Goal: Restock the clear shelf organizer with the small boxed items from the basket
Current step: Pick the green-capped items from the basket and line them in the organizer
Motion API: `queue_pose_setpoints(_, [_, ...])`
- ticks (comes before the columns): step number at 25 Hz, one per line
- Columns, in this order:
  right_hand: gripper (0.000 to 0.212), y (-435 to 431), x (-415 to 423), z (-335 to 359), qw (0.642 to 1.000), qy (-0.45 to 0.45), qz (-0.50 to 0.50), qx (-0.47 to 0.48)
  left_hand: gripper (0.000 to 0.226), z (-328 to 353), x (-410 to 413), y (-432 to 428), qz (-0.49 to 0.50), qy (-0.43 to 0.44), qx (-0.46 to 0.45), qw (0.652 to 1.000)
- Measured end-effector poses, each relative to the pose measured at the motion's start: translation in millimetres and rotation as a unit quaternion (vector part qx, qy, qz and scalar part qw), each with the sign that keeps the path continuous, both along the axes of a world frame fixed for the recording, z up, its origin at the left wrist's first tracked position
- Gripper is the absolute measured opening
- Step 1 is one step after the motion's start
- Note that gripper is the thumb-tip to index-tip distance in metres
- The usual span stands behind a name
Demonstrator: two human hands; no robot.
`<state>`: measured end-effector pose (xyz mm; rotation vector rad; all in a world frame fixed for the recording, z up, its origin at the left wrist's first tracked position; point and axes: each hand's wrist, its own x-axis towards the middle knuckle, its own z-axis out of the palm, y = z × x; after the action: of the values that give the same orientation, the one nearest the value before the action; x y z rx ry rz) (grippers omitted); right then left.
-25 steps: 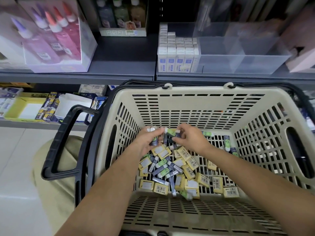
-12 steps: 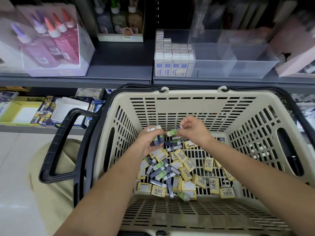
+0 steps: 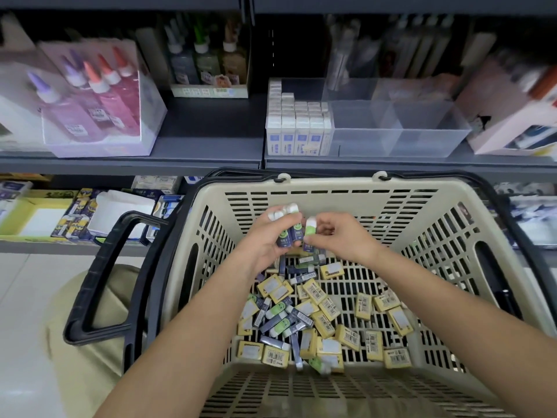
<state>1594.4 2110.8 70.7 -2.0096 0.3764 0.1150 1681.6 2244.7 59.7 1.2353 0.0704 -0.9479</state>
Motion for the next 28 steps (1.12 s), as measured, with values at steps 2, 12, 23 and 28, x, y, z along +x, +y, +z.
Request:
queue_pose_setpoints(2, [0.012,-14.2,2.6,21.6,0.999,-0.032,0.004,-0.018,0.021,22.1,5.0,-0.7,-0.025,-0.067,0.000,0.997])
queue_pose_setpoints(12, [0.007,-102.9,48.0,124.7,0.951,-0.188,-0.111,-0.217,0.016,84.3,40.8,-28.2,0.039,-0.315,0.034,0.948])
queue_pose_setpoints(23, [0.003,-121.1,95.0,101.3,0.988,-0.019,0.012,-0.156,0.014,64.2,65.1,-47.3,0.099,-0.341,0.066,0.933])
queue_pose_setpoints(28, [0.014,-115.3,97.2,91.0,0.966,0.002,0.058,-0.250,0.014,69.1,62.8,-50.4,0.116,-0.341,0.083,0.929])
